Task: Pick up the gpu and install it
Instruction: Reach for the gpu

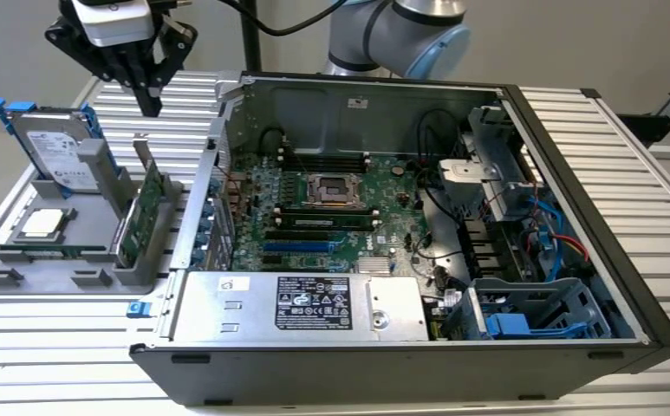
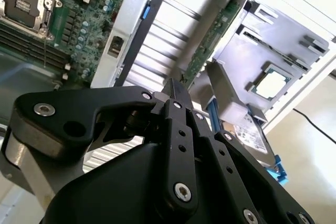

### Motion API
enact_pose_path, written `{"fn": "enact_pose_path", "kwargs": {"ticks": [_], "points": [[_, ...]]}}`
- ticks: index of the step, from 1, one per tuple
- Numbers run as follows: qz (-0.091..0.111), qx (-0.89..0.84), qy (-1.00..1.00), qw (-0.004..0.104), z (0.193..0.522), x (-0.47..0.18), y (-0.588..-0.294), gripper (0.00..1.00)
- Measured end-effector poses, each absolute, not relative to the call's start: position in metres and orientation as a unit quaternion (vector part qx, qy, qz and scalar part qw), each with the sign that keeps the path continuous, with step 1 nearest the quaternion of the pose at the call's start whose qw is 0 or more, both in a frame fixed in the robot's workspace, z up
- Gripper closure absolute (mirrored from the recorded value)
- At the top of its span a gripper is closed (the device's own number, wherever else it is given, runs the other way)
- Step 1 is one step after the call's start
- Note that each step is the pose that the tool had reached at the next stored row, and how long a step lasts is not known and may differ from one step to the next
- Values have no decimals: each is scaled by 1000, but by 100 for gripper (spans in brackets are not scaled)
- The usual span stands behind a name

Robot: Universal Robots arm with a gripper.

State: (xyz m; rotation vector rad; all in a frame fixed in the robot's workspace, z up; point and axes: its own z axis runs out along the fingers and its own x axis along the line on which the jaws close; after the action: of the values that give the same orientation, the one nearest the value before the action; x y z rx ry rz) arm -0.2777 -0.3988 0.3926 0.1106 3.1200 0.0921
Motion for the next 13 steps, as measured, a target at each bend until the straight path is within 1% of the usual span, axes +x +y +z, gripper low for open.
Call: {"fn": "enact_pose_path", "kwargs": {"ticks": [13], "points": [[30,35,999,9,393,-298,-399,100]]}}
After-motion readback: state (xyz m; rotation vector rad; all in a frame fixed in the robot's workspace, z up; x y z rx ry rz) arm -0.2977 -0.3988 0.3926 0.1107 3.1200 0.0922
